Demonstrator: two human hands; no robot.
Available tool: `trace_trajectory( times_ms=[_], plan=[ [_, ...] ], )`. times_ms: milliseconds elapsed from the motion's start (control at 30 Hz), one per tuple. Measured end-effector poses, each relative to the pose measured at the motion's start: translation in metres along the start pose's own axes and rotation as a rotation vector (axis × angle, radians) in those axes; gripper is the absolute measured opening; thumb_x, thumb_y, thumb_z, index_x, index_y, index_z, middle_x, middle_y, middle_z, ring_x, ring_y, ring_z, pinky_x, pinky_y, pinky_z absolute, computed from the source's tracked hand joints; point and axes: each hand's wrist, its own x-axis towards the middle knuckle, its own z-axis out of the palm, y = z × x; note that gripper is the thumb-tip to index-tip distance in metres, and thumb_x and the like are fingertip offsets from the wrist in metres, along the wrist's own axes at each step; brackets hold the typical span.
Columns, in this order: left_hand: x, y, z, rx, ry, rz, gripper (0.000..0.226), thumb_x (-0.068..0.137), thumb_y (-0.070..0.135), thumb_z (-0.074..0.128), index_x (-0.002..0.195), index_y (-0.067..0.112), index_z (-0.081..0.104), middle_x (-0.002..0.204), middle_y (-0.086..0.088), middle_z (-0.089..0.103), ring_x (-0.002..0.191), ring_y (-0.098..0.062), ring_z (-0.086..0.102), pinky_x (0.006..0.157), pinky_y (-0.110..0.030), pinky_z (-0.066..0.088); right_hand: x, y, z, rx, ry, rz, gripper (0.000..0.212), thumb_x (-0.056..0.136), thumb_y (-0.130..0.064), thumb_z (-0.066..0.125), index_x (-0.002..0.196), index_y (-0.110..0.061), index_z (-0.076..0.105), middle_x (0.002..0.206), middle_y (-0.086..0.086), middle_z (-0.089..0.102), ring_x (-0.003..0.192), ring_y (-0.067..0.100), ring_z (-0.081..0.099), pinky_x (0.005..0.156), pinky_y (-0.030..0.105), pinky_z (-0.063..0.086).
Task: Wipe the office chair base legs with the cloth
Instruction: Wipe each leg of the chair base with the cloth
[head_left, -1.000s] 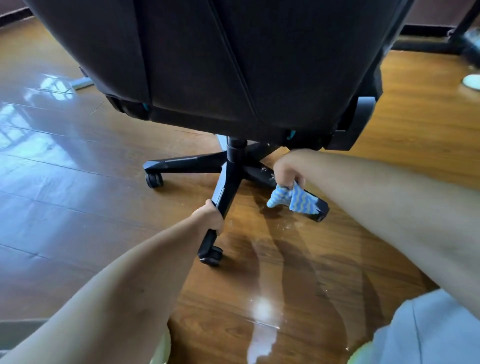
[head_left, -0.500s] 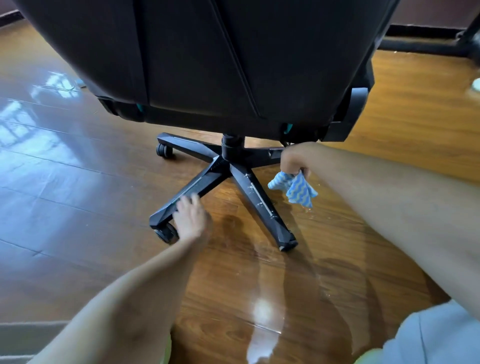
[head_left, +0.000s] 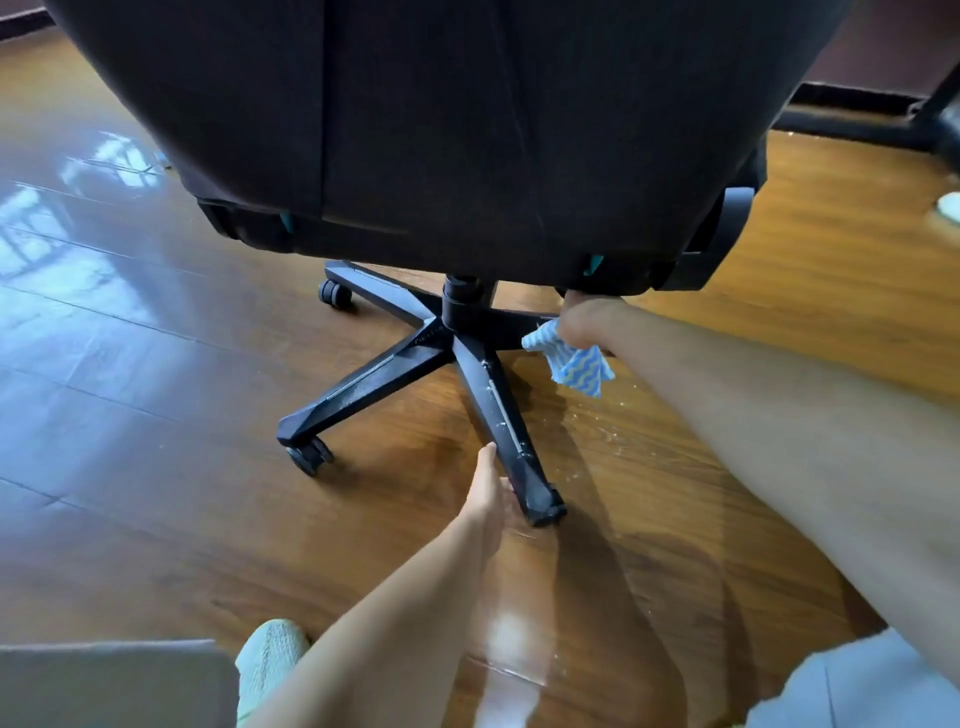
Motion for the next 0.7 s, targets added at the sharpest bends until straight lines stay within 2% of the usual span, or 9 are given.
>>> trace_trajectory(
  times_ms=[100,167,267,367,433,500,567,633,700],
  plan=[
    [-0.001,-0.001,-0.021,0.008,0.170,0.035,0.074,0.100,0.068,0.043,0.112,0.001,0.070,0.078,-0.012,0.078,0.061,-0.025,0.074,0.043,-0.027,0.051,0.005,-0.001,0.003,0.026,-0.002,-0.043,0.049,0.095,-0.020,0.058,0.141,-0.008,0.045,0.115,0.010,0.057,0.094,0.027,0.057,0.078,0.036,0.050],
    [-0.002,0.002,-0.036,0.096,0.212,0.024,0.069,0.100,0.070,0.042,0.109,0.007,0.069,0.081,-0.004,0.075,0.070,-0.019,0.070,0.049,-0.031,0.048,0.009,-0.005,0.005,0.028,0.027,-0.063,0.046,0.096,-0.023,0.056,0.139,-0.011,0.044,0.111,0.009,0.054,0.092,0.026,0.055,0.076,0.035,0.047],
    [-0.002,0.007,-0.052,0.218,0.206,0.042,0.075,0.101,0.073,0.035,0.103,0.008,0.072,0.070,0.003,0.077,0.060,-0.012,0.073,0.045,-0.027,0.049,0.014,-0.012,0.011,0.134,-0.003,-0.064,0.025,0.097,-0.021,0.048,0.120,-0.012,0.051,0.113,0.008,0.062,0.086,0.023,0.057,0.070,0.033,0.047],
    [0.006,0.007,-0.054,0.361,0.227,0.101,0.082,0.101,0.074,0.033,0.120,0.006,0.074,0.099,-0.006,0.076,0.088,-0.020,0.072,0.070,-0.036,0.054,0.017,-0.019,0.024,0.266,-0.017,-0.119,0.021,0.097,-0.015,0.042,0.110,-0.008,0.057,0.102,0.012,0.063,0.083,0.025,0.064,0.065,0.032,0.053],
    [0.007,0.015,-0.051,0.581,0.300,0.201,0.077,0.102,0.071,0.038,0.127,0.006,0.070,0.119,-0.012,0.072,0.108,-0.029,0.068,0.097,-0.045,0.055,0.016,-0.021,0.034,0.377,0.011,-0.078,0.024,0.099,-0.007,0.042,0.115,-0.008,0.060,0.113,0.014,0.064,0.098,0.029,0.064,0.077,0.033,0.052],
    [0.009,0.033,-0.053,0.836,0.404,0.349,0.065,0.104,0.060,0.045,0.141,0.008,0.058,0.141,-0.015,0.060,0.129,-0.031,0.058,0.111,-0.050,0.048,0.016,-0.022,0.043,0.486,0.149,-0.044,0.034,0.102,-0.003,0.043,0.133,-0.004,0.056,0.136,0.015,0.057,0.124,0.030,0.055,0.094,0.034,0.047],
    [0.010,0.063,-0.055,0.971,0.494,0.506,0.060,0.105,0.047,0.051,0.154,0.014,0.044,0.159,-0.011,0.044,0.145,-0.028,0.042,0.120,-0.049,0.041,0.018,-0.020,0.055,0.640,0.332,-0.058,0.039,0.103,-0.011,0.046,0.142,-0.006,0.049,0.141,0.014,0.053,0.130,0.030,0.050,0.095,0.031,0.043],
    [0.013,0.093,-0.063,1.059,0.548,0.636,0.057,0.102,0.032,0.056,0.155,0.018,0.041,0.161,-0.008,0.038,0.148,-0.026,0.034,0.120,-0.048,0.039,0.015,-0.024,0.076,0.651,0.526,-0.119,0.037,0.103,-0.025,0.044,0.136,-0.014,0.057,0.134,0.009,0.060,0.124,0.027,0.054,0.092,0.033,0.046],
    [0.021,0.115,-0.072,1.181,0.612,0.695,0.065,0.093,0.018,0.059,0.154,0.018,0.038,0.162,-0.008,0.034,0.149,-0.029,0.028,0.117,-0.047,0.040,0.011,-0.035,0.107,0.528,0.501,-0.261,0.040,0.104,-0.030,0.040,0.137,-0.020,0.059,0.137,0.001,0.060,0.125,0.023,0.055,0.094,0.037,0.050]
  ],
)
